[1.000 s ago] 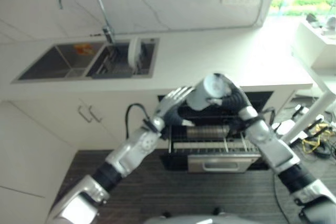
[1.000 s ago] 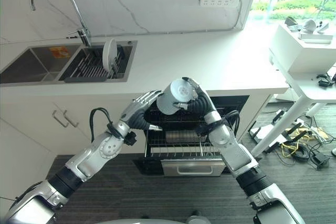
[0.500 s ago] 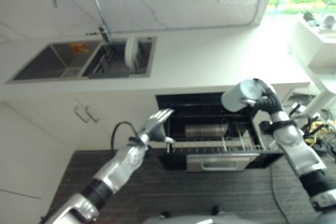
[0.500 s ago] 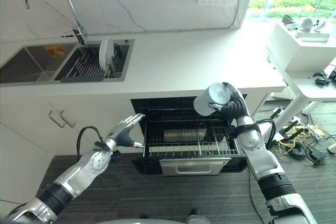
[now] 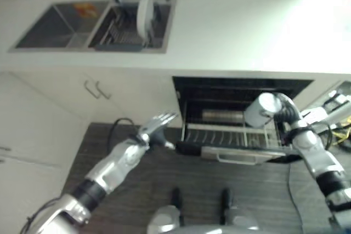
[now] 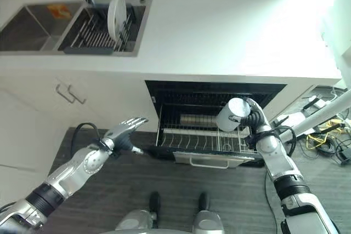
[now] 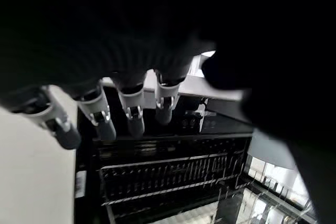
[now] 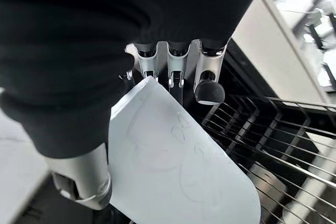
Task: Place the dishes in the dishwasher.
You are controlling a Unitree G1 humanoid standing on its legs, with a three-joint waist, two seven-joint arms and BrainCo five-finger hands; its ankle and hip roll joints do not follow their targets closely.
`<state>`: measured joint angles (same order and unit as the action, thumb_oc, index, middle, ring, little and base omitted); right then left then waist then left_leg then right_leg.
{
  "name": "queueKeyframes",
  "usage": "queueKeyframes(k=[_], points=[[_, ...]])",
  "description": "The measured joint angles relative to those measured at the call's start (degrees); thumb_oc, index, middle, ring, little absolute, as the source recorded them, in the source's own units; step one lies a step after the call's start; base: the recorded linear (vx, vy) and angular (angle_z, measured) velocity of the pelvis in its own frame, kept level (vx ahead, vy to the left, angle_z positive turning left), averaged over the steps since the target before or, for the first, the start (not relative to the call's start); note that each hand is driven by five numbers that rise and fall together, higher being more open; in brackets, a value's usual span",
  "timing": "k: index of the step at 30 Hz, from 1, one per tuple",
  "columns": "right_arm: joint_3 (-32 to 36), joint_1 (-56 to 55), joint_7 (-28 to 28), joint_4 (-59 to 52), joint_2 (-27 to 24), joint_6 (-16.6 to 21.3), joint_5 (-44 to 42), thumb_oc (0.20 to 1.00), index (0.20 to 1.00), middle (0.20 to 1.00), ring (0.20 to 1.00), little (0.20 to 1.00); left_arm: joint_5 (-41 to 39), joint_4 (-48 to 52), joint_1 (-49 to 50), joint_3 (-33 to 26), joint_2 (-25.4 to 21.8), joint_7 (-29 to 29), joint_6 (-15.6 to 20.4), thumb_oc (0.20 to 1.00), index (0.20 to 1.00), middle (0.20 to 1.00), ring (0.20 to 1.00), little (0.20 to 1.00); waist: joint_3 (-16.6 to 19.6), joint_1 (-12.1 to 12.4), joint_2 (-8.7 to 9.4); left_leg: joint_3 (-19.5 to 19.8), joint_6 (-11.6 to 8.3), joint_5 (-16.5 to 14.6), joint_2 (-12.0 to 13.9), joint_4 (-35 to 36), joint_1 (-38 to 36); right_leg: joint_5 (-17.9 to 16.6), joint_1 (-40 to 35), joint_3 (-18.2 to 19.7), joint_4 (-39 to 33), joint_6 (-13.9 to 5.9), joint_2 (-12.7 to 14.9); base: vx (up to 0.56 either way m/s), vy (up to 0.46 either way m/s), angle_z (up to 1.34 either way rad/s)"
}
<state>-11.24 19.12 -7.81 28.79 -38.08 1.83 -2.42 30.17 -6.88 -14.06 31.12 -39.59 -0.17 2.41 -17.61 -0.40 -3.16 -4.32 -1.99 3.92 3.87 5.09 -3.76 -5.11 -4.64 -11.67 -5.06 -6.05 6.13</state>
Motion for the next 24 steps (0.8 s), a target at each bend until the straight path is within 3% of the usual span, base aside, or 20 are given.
queueKeyframes(k=[5, 12, 17, 19, 24], points=[[0.0, 7.0, 0.1, 8.2, -1.0, 0.8, -2.1, 0.2, 0.2, 0.2, 0.2, 0.2, -0.8, -0.5, -4.2, 0.0, -4.8, 0.1, 0.4, 1.0, 1.0, 1.0, 1.0, 1.0, -3.6, 0.6, 0.39, 0.4, -0.36, 1.0, 0.3, 0.0, 2.5, -0.5, 2.3, -0.2, 0.0, 0.42, -0.4, -0.11, -0.045, 0.04], [-1.8, 12.7, 0.6, 13.6, -4.9, 0.8, 0.3, 0.2, 0.2, 0.2, 0.2, 0.2, -4.3, -0.5, -7.0, 0.0, -6.7, 1.3, 1.0, 1.0, 1.0, 1.0, 1.0, 1.0, -6.3, 0.9, -1.18, 0.6, -0.38, 1.2, 0.2, 0.0, 3.5, -0.8, 3.1, -0.2, 0.0, 0.57, -0.4, -0.06, -0.028, 0.02], [-1.9, 18.8, 0.8, 18.6, -7.1, 0.9, 0.8, 0.2, 0.2, 0.2, 0.2, 0.2, -6.8, -0.6, -12.1, 0.3, -10.9, 1.7, 2.3, 1.0, 1.0, 1.0, 1.0, 1.0, -9.5, 0.9, -2.25, 0.8, -0.62, 2.1, 0.3, 0.0, 6.3, -1.5, 5.9, -0.2, 0.0, 0.94, -0.6, -0.12, -0.044, 0.01], [-3.1, 21.6, 0.6, 19.5, -8.6, 1.0, 1.2, 0.2, 0.2, 0.2, 0.2, 0.2, -7.8, -0.7, -13.8, 0.3, -10.9, 2.5, 2.4, 1.0, 1.0, 1.0, 1.0, 1.0, -11.4, 0.9, -3.3, 0.8, -0.63, 2.2, 0.3, 0.0, 6.7, -1.7, 6.3, -0.2, 0.0, 1.05, -0.6, -0.07, -0.009, 0.01], [-4.7, 24.1, 1.2, 20.4, -9.6, 1.0, 1.2, 0.2, 0.2, 0.2, 0.2, 0.2, -9.4, -0.7, -17.7, 0.4, -10.9, 3.8, 2.6, 1.0, 1.0, 1.0, 1.0, 1.0, -12.0, 0.7, -4.07, 0.7, -0.64, 2.2, 0.2, 0.0, 7.7, -1.7, 7.2, -0.2, 0.0, 1.09, -0.5, -0.06, 0.008, 0.0]])
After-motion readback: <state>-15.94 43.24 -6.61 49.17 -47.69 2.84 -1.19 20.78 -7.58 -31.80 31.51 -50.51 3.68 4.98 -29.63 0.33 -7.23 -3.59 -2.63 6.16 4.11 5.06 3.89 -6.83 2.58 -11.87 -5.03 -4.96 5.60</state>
